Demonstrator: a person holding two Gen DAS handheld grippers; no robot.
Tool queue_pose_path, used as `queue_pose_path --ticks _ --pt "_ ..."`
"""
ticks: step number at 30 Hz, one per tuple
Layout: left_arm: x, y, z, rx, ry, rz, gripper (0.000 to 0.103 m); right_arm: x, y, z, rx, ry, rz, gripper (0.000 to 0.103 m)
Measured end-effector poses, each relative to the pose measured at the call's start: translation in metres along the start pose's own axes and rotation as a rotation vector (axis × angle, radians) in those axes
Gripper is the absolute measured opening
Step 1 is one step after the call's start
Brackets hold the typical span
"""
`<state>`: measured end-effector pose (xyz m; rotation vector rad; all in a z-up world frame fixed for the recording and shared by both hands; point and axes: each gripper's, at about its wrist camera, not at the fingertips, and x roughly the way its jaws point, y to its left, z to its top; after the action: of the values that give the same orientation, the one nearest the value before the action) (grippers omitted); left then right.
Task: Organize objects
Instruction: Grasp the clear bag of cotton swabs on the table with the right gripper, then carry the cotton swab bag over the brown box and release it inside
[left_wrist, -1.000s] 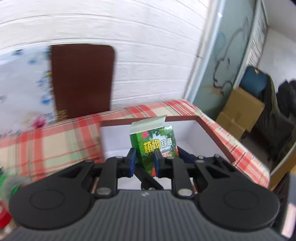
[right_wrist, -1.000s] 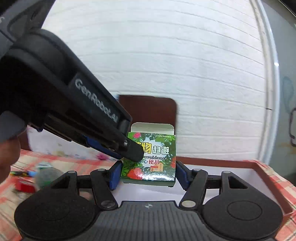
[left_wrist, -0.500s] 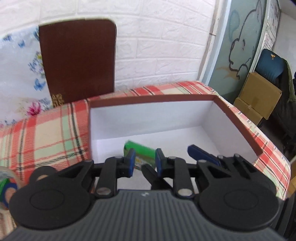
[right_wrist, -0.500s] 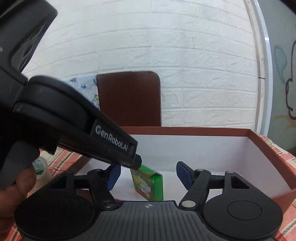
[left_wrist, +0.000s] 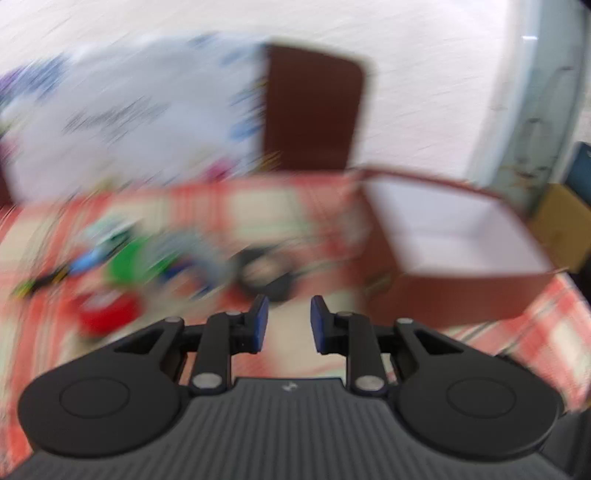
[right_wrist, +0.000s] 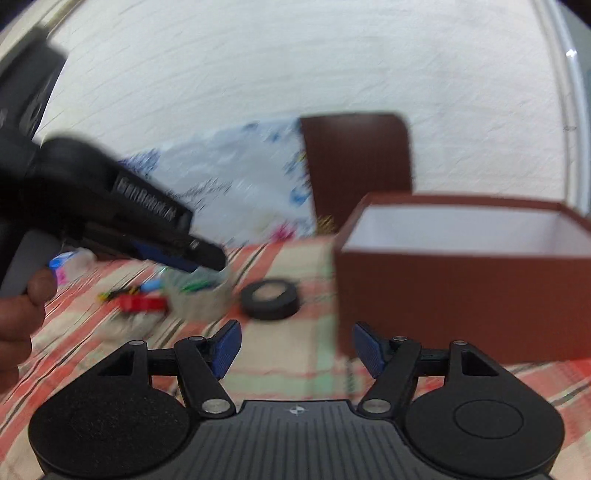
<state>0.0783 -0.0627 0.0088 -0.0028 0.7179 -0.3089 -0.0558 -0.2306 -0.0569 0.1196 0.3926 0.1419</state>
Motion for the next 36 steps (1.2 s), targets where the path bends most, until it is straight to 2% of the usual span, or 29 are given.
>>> queue_pose_path --ticks 1,3,6,7,8,11,14,15,17,18,19,20,21,22,23,24,25,27,29,31,34,36 --pt "0.004 0.018 -0.010 -0.024 0.023 0.048 0.027 0.032 -0.003 0.011 -0.006 0.029 0.023 0.066" --pt "0.010 0.057 -0.031 -0.082 0.064 0.136 0.027 0.047 0.014 0.009 -0.037 0.073 0.064 0.066" --pt "0.017 0.112 -0.053 -0.186 0.107 0.219 0.027 0.076 0.039 0.009 -0.098 0.135 0.119 0.065" --pt "0.016 0.127 -0.057 -0.213 0.097 0.232 0.027 0.090 0.045 0.013 -0.114 0.157 0.138 0.064" --pt "0.011 0.139 -0.058 -0.237 0.070 0.228 0.027 0.100 0.054 0.013 -0.128 0.175 0.157 0.064" --pt "0.006 0.167 -0.054 -0.319 0.056 0.233 0.027 0.133 0.079 0.020 -0.164 0.207 0.212 0.064" --pt "0.003 0.181 -0.048 -0.390 0.048 0.142 0.027 0.157 0.107 0.029 -0.185 0.219 0.275 0.064" --pt "0.001 0.180 -0.045 -0.390 0.039 0.108 0.028 0.164 0.113 0.032 -0.198 0.235 0.289 0.066" --pt "0.006 0.172 -0.035 -0.347 0.027 0.071 0.040 0.180 0.127 0.033 -0.225 0.257 0.304 0.066" --pt "0.011 0.170 -0.032 -0.317 0.029 0.059 0.056 0.186 0.132 0.033 -0.245 0.259 0.308 0.067" --pt "0.017 0.170 -0.030 -0.295 0.035 0.045 0.063 0.191 0.137 0.033 -0.271 0.264 0.311 0.067" --pt "0.025 0.169 -0.027 -0.281 0.041 0.029 0.061 0.197 0.142 0.032 -0.295 0.271 0.312 0.067" --pt "0.034 0.168 -0.024 -0.268 0.047 0.013 0.053 0.202 0.145 0.030 -0.310 0.283 0.314 0.069" --pt "0.044 0.169 -0.023 -0.258 0.071 -0.009 0.038 0.204 0.147 0.030 -0.318 0.288 0.315 0.064" --pt "0.048 0.168 -0.023 -0.254 0.074 -0.005 0.038 0.203 0.148 0.030 -0.327 0.283 0.314 0.063" --pt "0.046 0.164 -0.023 -0.240 0.067 -0.004 0.036 0.200 0.149 0.031 -0.336 0.277 0.304 0.057" --pt "0.041 0.162 -0.023 -0.225 0.065 -0.004 0.030 0.195 0.146 0.031 -0.330 0.271 0.302 0.052" --pt "0.025 0.159 -0.028 -0.241 0.072 -0.032 0.022 0.181 0.137 0.029 -0.299 0.276 0.307 0.050" --pt "0.008 0.154 -0.038 -0.275 0.076 -0.068 0.020 0.156 0.128 0.023 -0.288 0.269 0.319 0.046" --pt "-0.003 0.140 -0.049 -0.266 0.077 -0.086 0.020 0.130 0.122 0.013 -0.294 0.247 0.312 0.046" --pt "-0.011 0.107 -0.051 -0.198 0.068 -0.081 0.020 0.105 0.109 0.006 -0.285 0.227 0.271 0.045" --pt "-0.018 0.085 -0.037 -0.146 0.022 -0.100 0.020 0.095 0.098 0.013 -0.262 0.173 0.236 0.045"
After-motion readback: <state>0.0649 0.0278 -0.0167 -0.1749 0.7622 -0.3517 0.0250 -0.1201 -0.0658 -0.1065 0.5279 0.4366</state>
